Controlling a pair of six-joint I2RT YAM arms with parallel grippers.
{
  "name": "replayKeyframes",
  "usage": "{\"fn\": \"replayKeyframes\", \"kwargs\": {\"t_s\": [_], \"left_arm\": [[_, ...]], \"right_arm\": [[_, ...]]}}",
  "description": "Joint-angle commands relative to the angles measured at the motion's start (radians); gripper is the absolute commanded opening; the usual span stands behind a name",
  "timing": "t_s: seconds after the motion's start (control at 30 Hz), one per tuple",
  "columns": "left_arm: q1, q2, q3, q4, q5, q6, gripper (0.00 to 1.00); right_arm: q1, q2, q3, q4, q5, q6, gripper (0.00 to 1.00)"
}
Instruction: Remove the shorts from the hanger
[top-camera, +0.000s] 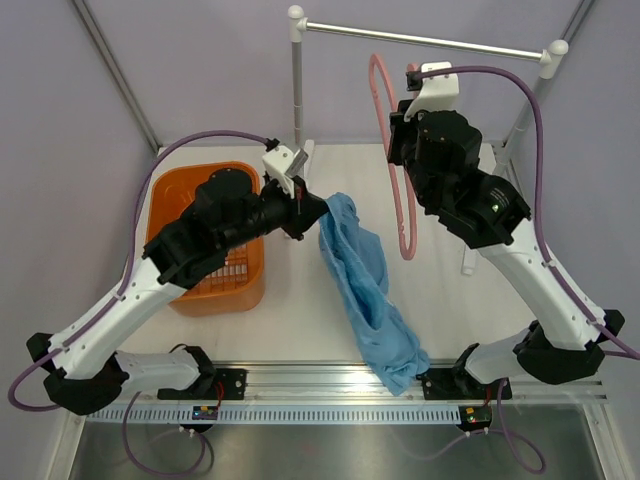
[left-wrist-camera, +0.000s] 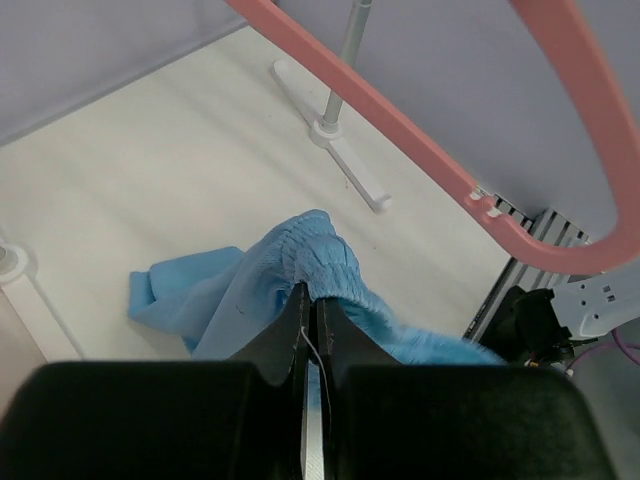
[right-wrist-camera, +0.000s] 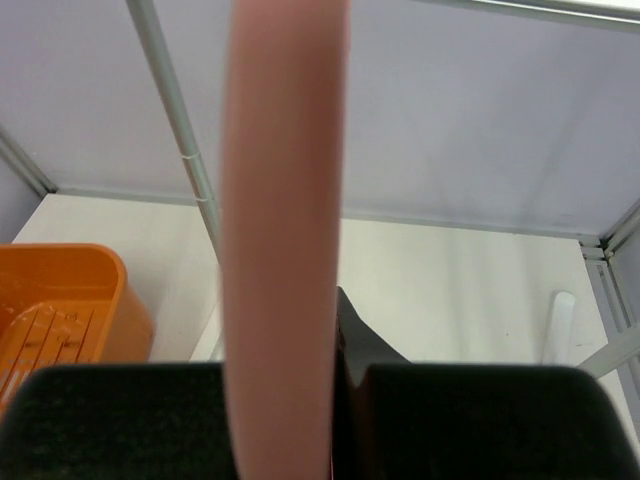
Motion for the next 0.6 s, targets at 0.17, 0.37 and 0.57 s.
{"fn": "replayKeyframes", "kwargs": {"t_s": [0.17, 0.37, 0.57], "left_arm": [[0.000, 0.055, 0.272, -0.032, -0.344, 0.189, 0.00], [0.001, 0.265, 0.706, 0.074, -0.599, 0.483, 0.00], [0.010, 0.281, 0.845, 0.507, -0.742, 0.805, 0.00]], "right_arm": [[-0.042, 0.020, 0.083, 0.028, -0.019, -0.008, 0.00], [-0.042, -0.037, -0.034, -0.013, -0.063, 0.064, 0.00], [-0.042, -0.111, -0.161, -0.032, -0.095, 0.103, 0.00]]}}
